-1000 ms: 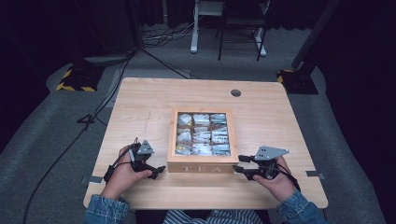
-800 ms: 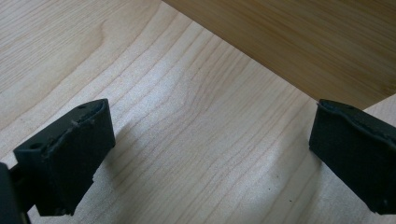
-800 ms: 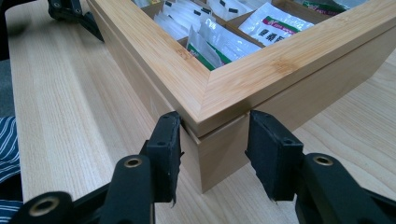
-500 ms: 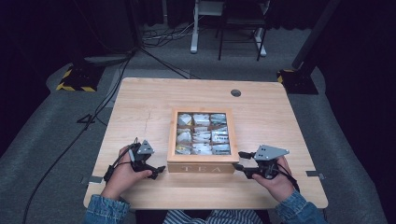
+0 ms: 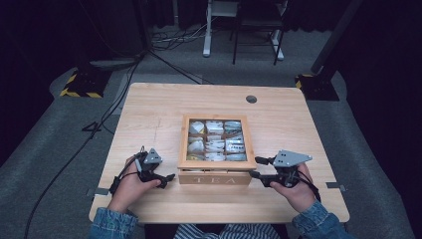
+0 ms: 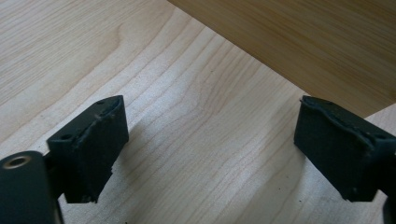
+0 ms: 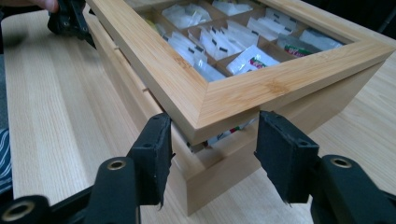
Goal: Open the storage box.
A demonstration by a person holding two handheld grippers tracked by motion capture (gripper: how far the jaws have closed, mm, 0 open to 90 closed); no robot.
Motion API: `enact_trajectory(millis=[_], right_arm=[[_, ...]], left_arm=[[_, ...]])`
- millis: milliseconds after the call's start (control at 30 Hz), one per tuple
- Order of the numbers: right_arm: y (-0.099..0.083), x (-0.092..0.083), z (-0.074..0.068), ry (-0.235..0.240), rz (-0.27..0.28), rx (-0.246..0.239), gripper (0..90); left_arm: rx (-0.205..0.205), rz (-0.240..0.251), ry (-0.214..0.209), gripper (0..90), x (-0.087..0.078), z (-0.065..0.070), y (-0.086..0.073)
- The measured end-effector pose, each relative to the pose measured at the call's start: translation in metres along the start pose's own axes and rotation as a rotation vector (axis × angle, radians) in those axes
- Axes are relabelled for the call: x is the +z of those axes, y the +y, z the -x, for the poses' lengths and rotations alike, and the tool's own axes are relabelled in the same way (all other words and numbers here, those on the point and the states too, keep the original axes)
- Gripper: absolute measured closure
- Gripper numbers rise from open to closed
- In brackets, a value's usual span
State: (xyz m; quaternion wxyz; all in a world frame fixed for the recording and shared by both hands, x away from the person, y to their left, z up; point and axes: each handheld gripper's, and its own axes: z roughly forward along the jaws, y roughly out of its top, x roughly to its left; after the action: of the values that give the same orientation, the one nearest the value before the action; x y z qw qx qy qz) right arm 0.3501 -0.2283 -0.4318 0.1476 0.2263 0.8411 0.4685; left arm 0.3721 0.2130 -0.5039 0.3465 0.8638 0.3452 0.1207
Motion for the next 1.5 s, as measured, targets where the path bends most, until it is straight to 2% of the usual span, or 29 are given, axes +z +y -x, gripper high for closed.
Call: enact_trajectory(millis=[167, 200, 433, 733, 1267, 1500], right_arm=[[0.007, -0.003, 0.002, -0.008, 0.016, -0.003, 45.2], [0.011, -0.006, 0.002, -0.01, 0.033, -0.001, 45.2], [0.022, -0.009, 0.006, -0.026, 0.064, -0.021, 42.9], [0.041, -0.011, 0.013, -0.051, 0.106, -0.035, 41.9], [0.065, -0.011, 0.022, -0.103, 0.15, -0.027, 42.1], [0.076, -0.009, 0.032, -0.124, 0.172, -0.018, 44.3]], left_arm=[[0.001, 0.012, 0.003, 16.6, -0.001, -0.001, -0.001], [-0.004, 0.013, -0.001, 18.7, -0.002, -0.001, -0.001], [-0.032, 0.011, -0.004, 22.5, -0.01, 0.0, -0.006], [-0.07, 0.025, 0.028, 23.5, -0.024, 0.002, -0.012], [-0.057, 0.051, 0.041, 24.9, -0.032, 0.004, 0.001], [-0.052, 0.068, 0.046, 25.3, -0.038, 0.01, 0.002]])
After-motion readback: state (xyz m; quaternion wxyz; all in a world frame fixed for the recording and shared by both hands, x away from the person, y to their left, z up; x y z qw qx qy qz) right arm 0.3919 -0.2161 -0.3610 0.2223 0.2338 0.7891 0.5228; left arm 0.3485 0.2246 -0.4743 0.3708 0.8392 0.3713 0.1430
